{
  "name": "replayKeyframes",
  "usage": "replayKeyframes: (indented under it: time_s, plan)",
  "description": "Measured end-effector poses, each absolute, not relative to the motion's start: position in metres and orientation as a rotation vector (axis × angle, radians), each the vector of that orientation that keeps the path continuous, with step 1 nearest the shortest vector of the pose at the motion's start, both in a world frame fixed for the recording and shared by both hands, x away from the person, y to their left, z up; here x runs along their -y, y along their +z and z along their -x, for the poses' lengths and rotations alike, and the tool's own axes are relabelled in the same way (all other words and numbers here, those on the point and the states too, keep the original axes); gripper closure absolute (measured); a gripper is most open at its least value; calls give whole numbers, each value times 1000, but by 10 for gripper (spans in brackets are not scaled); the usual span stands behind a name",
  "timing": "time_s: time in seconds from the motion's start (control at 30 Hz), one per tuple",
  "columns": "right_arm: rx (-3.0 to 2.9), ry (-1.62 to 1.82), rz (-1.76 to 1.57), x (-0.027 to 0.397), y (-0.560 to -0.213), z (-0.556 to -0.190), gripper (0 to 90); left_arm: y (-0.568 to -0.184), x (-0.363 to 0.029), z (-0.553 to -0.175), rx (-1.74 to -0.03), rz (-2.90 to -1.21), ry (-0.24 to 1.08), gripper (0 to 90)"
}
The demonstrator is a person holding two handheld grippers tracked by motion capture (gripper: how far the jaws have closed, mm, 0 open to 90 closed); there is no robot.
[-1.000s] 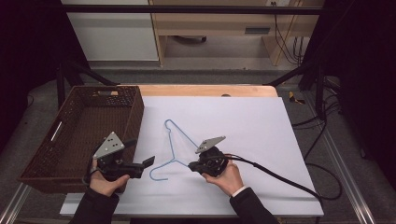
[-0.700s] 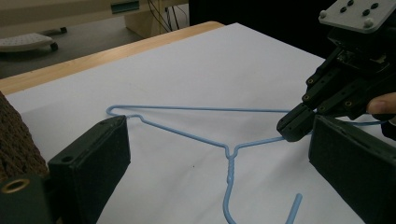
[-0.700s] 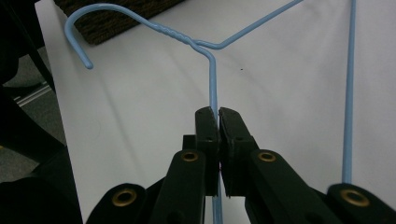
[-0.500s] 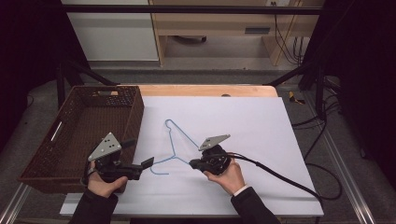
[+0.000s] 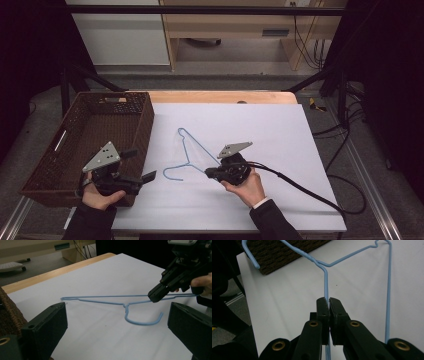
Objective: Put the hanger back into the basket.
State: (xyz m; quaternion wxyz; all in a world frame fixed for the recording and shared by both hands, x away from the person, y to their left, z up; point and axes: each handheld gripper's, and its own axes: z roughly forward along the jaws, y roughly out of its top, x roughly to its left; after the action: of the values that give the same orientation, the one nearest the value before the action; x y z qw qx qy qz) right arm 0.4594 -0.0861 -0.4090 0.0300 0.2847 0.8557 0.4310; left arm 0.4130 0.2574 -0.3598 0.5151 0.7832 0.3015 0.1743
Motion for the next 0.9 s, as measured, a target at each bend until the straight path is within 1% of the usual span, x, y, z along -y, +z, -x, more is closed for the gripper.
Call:
replayKeyframes:
  time_s: [0.17,0.57,0.73,0.9]
  plan:
    - [-2625,1345,-879,89,-407,-460,876,-362,-253,-413,-725,-1899,422,17]
    - [-2613,1356,-892,92,-406,-460,877,-378,-228,-409,-710,-1973,379,16]
    - [-2610,1360,-887,92,-405,-460,877,-390,-219,-408,-744,-2001,359,18]
    - [-2608,1364,-889,93,-405,-460,877,-402,-208,-411,-773,-1985,349,32]
